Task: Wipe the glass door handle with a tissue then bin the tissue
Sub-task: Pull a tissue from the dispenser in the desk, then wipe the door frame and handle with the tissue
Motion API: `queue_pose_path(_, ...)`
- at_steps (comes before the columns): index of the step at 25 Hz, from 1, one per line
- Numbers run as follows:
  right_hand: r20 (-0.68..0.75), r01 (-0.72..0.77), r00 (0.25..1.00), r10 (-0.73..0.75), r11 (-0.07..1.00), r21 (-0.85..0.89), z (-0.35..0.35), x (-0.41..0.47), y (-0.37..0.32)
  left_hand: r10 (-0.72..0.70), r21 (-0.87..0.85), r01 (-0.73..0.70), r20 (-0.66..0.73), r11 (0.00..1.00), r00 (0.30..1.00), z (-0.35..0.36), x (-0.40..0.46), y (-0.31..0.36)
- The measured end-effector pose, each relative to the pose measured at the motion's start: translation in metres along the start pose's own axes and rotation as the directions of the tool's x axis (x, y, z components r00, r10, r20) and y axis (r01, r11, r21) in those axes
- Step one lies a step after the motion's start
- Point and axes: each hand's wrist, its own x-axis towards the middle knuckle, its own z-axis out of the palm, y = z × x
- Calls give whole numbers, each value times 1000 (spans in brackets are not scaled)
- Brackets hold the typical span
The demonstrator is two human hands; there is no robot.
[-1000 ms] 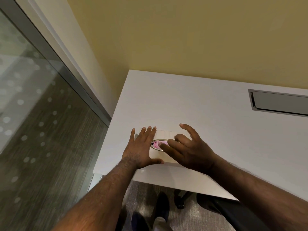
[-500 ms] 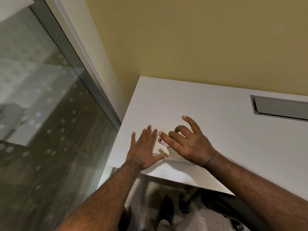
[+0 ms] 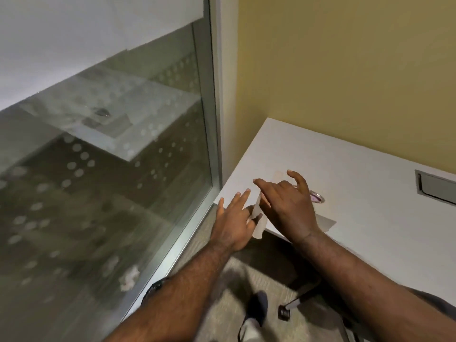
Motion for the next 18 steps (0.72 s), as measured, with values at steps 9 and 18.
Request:
queue_pose_path(9, 217, 200, 949, -230, 968, 153, -20, -68, -125, -300, -597, 252, 19, 762, 954, -39, -142, -48)
queue_pose_path(18, -184, 496, 868, -462, 789, 362, -51, -133, -223, -530, -667, 376, -34, 644, 847, -33, -331, -28)
